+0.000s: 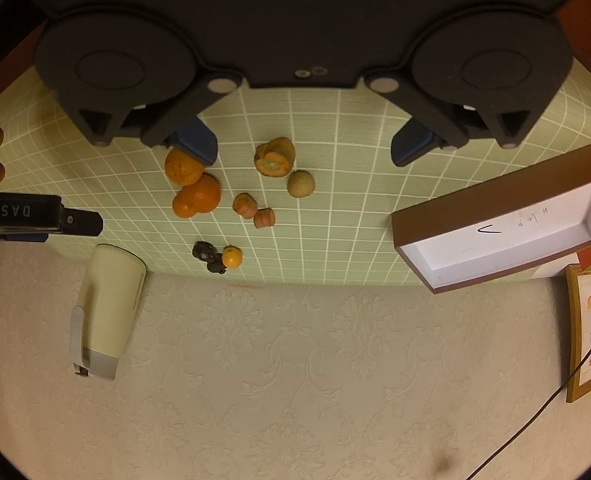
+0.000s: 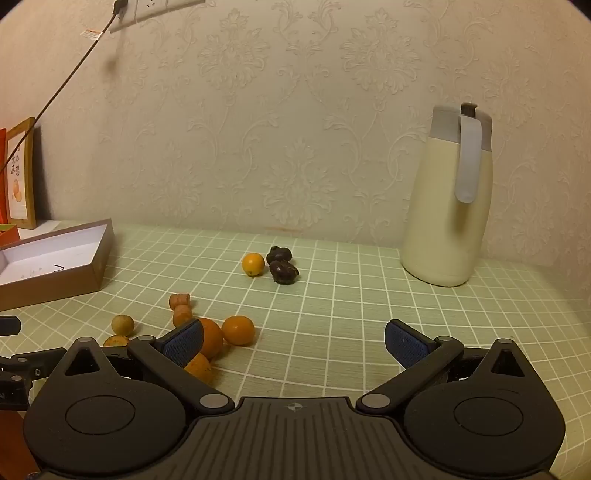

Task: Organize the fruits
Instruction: 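Move the left tool toward the cut orange fruit half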

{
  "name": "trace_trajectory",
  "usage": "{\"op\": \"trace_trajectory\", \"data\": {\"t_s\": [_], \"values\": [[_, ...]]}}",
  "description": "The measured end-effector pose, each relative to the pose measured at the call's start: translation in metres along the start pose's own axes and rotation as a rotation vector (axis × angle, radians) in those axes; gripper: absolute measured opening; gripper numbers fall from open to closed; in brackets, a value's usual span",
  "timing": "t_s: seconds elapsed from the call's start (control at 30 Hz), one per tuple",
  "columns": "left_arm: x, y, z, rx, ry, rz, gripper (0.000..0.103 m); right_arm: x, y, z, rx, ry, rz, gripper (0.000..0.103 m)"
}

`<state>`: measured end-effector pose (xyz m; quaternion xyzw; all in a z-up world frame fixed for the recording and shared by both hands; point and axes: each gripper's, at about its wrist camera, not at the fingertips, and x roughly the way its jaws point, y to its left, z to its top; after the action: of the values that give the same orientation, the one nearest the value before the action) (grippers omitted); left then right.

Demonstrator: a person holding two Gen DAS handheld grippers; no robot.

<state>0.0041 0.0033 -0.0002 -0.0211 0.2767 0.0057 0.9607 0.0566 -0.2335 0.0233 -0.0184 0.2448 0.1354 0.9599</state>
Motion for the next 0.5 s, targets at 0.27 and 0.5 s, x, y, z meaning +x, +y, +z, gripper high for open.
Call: {"op": "trace_trajectory", "data": {"t_s": [0.27,0.5], "values": [[0.0005,-0.0001,0.0002,0.001,0.001,0.0,0.094,-0.0004,0.0003,0.0005,0.002,0.002,0.0,0.103],[0.0005,0.0009,0.0002,0.001,0.001,0.001,0.094,0.0004,0.0004,0.0008,-0.001,0.003,0.002,0.103]]}}
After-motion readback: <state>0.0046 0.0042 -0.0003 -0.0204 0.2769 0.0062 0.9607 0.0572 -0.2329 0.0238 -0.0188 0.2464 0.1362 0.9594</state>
